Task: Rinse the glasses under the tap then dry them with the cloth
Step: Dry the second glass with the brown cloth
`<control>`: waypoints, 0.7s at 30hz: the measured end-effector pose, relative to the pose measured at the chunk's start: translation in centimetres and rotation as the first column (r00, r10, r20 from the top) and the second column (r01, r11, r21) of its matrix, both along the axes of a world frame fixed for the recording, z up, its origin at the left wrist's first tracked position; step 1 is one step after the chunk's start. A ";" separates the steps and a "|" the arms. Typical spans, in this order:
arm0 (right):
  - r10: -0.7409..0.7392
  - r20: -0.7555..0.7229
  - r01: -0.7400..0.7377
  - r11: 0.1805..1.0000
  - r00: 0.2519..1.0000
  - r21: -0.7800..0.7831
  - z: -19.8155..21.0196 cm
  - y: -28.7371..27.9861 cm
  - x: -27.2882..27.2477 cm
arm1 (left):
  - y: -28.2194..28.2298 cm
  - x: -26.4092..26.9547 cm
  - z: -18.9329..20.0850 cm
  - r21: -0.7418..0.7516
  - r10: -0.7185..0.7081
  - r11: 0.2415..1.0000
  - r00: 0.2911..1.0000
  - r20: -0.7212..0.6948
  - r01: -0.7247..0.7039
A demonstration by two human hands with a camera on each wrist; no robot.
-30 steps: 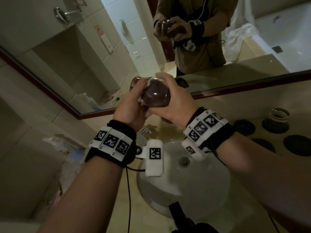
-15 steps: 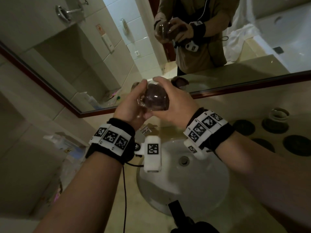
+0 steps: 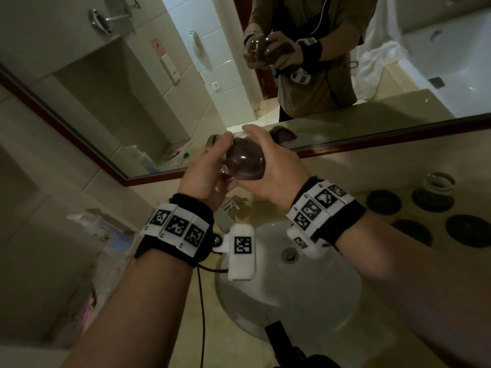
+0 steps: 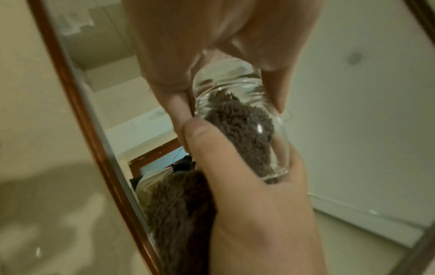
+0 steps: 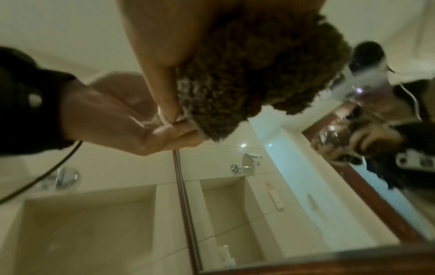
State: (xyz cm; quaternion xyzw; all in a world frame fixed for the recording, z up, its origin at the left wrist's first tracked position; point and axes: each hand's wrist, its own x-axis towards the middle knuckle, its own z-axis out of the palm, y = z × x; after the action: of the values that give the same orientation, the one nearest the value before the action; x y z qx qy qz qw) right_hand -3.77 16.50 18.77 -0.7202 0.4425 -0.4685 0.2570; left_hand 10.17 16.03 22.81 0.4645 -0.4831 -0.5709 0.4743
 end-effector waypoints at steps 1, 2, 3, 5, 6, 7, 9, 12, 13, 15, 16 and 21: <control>0.007 0.096 -0.010 0.999 0.995 0.034 -0.3 -0.1 0.4 | -0.2 0.0 0.0 -0.034 0.044 0.998 0.999 0.026 -0.043; 0.020 0.220 -0.044 0.994 0.975 0.104 -0.6 -0.4 0.6 | -0.1 -0.1 0.2 -0.062 0.086 0.995 0.995 0.043 -0.083; 0.039 0.350 -0.112 0.975 0.936 0.191 -0.6 -0.5 0.6 | -0.1 0.0 0.4 -0.084 0.110 0.991 0.992 0.058 -0.104; 0.103 0.555 -0.341 0.875 0.825 0.344 -0.7 -1.0 0.0 | 0.0 0.4 0.3 -0.101 0.082 0.992 0.993 0.082 -0.074; 0.132 0.588 -0.417 0.825 0.798 0.381 -0.7 -1.3 -0.4 | 0.1 0.4 0.3 -0.098 0.074 0.993 0.994 0.085 -0.066; 0.147 0.580 -0.432 0.812 0.802 0.392 -0.5 -1.4 -0.6 | 0.1 0.6 0.2 -0.084 0.075 0.994 0.995 0.068 -0.070; 0.116 0.474 -0.302 0.891 0.873 0.338 -0.1 -0.9 -0.3 | 0.3 0.6 -0.1 -0.039 0.068 0.997 0.998 -0.014 -0.069; 0.051 0.166 -0.071 0.990 0.985 0.119 -0.1 -0.3 0.7 | 0.8 0.2 0.0 0.083 0.044 0.996 0.995 -0.087 -0.037; 0.037 0.101 -0.043 0.997 0.994 0.064 -0.3 -0.2 0.9 | 0.9 0.2 -0.1 0.102 0.021 0.995 0.994 -0.103 -0.010; 0.013 0.093 -0.017 0.999 0.996 0.043 -0.8 -0.1 1.3 | 0.6 0.4 -0.3 0.088 0.005 0.996 0.993 -0.121 0.006; 0.010 0.138 -0.019 0.997 0.990 0.068 -0.9 -0.2 1.4 | 0.5 0.4 -0.3 0.062 0.016 0.998 0.992 -0.122 -0.009; 0.099 0.533 -0.346 0.854 0.841 0.388 -1.1 -1.3 1.6 | 0.0 1.6 -0.9 -0.029 0.075 0.997 0.993 -0.088 -0.078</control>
State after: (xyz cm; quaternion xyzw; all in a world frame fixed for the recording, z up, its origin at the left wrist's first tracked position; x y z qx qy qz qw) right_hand -2.16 15.17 17.69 -0.5396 0.3721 -0.4811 0.5822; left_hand 11.78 16.06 21.94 0.4496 -0.4531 -0.5641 0.5238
